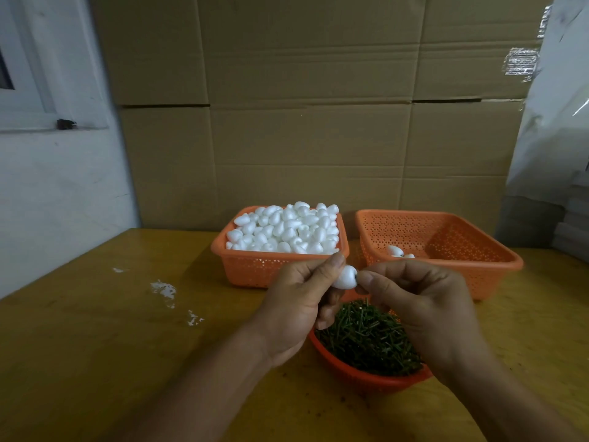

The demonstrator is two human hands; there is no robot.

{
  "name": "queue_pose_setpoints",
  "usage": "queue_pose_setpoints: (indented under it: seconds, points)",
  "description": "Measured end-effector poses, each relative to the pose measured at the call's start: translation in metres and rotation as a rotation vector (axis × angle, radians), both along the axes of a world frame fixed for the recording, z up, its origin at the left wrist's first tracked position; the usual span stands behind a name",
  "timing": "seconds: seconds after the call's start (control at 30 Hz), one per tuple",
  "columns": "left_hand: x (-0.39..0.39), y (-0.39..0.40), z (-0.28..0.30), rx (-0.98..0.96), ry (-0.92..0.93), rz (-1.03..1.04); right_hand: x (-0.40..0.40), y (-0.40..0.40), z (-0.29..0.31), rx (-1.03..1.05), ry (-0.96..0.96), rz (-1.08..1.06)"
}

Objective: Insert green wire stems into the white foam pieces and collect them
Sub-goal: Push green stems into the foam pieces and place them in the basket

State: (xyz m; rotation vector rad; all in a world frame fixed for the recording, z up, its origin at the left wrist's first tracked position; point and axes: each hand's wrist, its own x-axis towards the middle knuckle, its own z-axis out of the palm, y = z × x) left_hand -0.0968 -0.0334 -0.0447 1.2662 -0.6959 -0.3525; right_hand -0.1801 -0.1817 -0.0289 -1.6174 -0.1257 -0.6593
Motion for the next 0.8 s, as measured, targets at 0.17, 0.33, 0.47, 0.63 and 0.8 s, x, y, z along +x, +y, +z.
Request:
queue_pose_setpoints:
  seconds: [0.17,0.33,0.47,0.63,0.8]
  points:
    - [0.001,0.001,0.000,-0.008,-0.019,0.006,0.001,0.002,-0.003,-0.073,-0.059,-0.047]
    - [0.003,-0.001,-0.001,-0.022,-0.036,0.049,0.001,0.003,-0.005,-0.157,-0.053,-0.080]
    - [0.007,0.000,-0.004,-0.030,-0.008,0.046,0.003,0.002,-0.009,-0.223,-0.039,-0.131]
    - [0.008,0.001,-0.004,-0.059,0.009,0.004,0.004,0.000,-0.012,-0.285,-0.035,-0.192]
    - [0.007,0.001,-0.004,-0.073,-0.019,0.019,0.003,0.001,-0.013,-0.304,-0.056,-0.176]
